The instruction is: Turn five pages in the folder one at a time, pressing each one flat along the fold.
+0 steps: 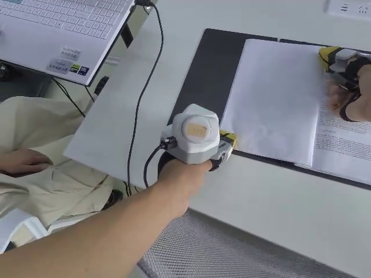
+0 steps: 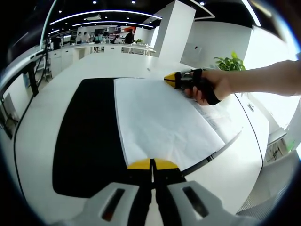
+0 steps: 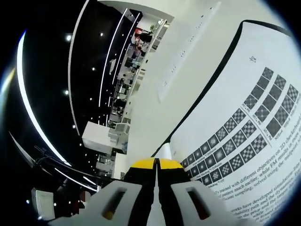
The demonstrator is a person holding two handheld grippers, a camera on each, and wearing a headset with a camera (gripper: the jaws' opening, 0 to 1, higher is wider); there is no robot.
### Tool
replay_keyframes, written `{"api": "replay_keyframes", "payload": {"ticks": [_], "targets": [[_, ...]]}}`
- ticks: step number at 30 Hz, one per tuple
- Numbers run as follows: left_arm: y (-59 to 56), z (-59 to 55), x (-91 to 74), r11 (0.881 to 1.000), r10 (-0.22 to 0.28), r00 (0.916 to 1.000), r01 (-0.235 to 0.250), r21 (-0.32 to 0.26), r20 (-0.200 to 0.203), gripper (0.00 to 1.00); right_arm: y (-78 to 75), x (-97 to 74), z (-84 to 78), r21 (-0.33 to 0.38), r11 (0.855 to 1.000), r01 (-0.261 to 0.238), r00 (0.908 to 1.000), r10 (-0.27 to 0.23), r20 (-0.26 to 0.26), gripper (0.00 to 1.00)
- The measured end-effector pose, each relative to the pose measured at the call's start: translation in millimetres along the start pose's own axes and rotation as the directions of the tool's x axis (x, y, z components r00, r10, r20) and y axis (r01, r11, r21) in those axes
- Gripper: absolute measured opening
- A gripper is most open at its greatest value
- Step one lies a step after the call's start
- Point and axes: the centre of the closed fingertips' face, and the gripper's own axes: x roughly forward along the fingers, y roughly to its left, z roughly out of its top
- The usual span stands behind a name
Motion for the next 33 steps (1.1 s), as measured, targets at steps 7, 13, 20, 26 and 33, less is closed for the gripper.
{"api": "replay_keyframes", "payload": {"ticks": [7,13,20,26,33], "targets": [[0.7,-0.5,1.1,1.000,0.004,1.0000,-0.004,-0.004,0.004,0.00,-2.9,5.1,9.7,0.099,0.995,-0.002,0.9991,-0.002,0.041,0.00],[0.1,-0.2,0.5,1.000,0.003,1.0000,-0.003,-0.004,0.002,0.00,-1.0,0.9,3.3,0.125,0.992,-0.014,0.9999,0.015,-0.006,0.00],[0.5,-0.3,1.6,1.000,0.002,1.0000,-0.002,0.001,-0.001,0.00,3.0,-12.7,-18.0,0.129,0.991,-0.040,0.9902,0.056,-0.128,0.00],[0.4,-0.4,1.8,1.000,0.003,1.0000,-0.003,0.002,-0.006,0.00,2.6,-28.1,-37.4,0.125,0.991,-0.040,0.9740,0.066,-0.217,0.00],[-0.3,-0.2,0.9,1.000,0.006,0.9999,-0.006,0.001,-0.008,0.00,0.6,-54.4,-62.6,0.164,0.986,-0.033,0.9452,0.084,-0.315,0.00]]}}
